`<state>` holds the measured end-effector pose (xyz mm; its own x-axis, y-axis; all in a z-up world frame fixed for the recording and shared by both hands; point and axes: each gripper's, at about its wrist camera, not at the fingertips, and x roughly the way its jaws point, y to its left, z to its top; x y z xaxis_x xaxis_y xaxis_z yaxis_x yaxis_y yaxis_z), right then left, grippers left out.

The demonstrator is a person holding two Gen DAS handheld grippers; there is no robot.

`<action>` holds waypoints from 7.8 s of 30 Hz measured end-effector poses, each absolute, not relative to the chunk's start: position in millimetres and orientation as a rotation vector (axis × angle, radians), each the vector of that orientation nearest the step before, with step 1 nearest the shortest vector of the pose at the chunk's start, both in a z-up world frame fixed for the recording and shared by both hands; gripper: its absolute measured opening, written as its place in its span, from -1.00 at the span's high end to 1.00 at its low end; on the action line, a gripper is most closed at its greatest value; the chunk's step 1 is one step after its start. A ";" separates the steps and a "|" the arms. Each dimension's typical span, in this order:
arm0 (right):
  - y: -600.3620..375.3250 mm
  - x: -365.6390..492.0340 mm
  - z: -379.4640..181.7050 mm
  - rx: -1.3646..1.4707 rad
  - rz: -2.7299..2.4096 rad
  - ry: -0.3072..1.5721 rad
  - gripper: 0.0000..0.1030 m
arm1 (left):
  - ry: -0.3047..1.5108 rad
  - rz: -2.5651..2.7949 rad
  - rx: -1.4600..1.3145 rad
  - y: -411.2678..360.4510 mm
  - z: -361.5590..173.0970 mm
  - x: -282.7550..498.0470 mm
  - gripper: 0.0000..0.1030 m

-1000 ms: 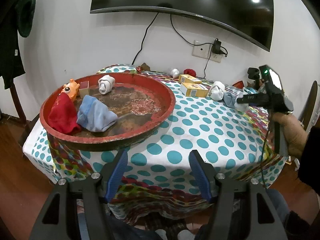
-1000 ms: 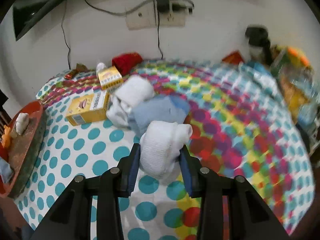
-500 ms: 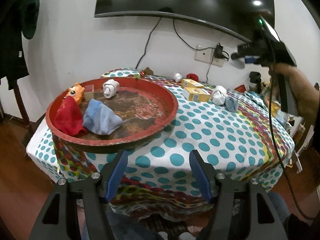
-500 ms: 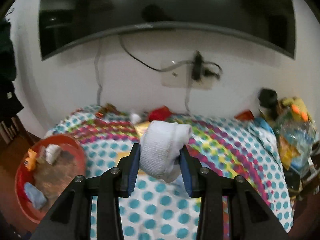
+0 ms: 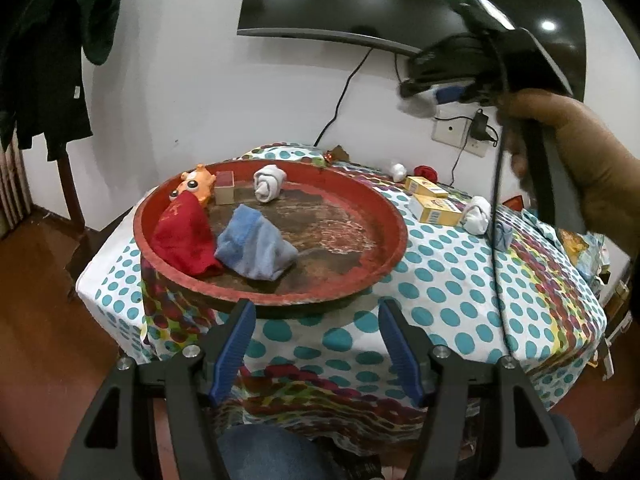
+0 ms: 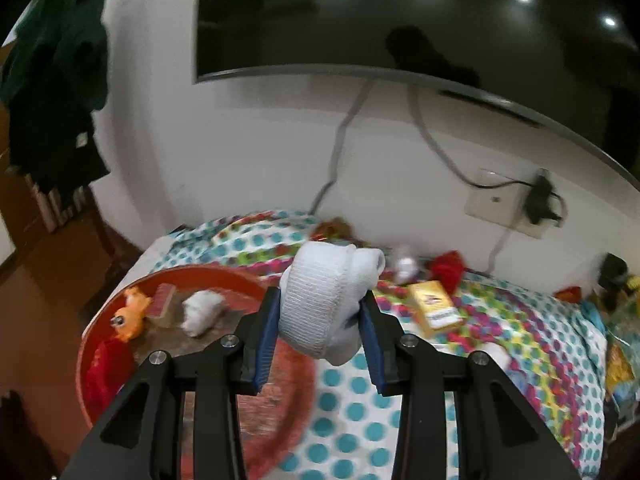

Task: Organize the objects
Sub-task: 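Carry the white sock with the right gripper into the red tray and release, then reach the left gripper to the yellow medicine box and grasp it, then carry the yellow box with the left gripper into the red tray and release, then grasp the rolled grey-blue sock with the right gripper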

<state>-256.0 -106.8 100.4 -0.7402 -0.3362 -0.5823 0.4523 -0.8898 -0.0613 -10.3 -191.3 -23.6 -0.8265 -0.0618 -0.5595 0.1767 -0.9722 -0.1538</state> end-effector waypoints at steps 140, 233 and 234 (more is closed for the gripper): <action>237.0 -306.9 -66.4 1.178 -2.824 -0.674 -0.96 | -0.516 -2.941 1.306 -15.0 24.3 -263.1 -0.11; 124.8 -335.9 -56.8 1.259 -2.742 -0.015 0.56 | 0.523 -2.912 0.904 -195.2 -30.1 -17.5 -0.65; 125.6 -333.6 -54.5 1.255 -2.755 -0.008 0.57 | 0.541 -2.914 0.911 -195.3 -31.5 -18.5 -0.65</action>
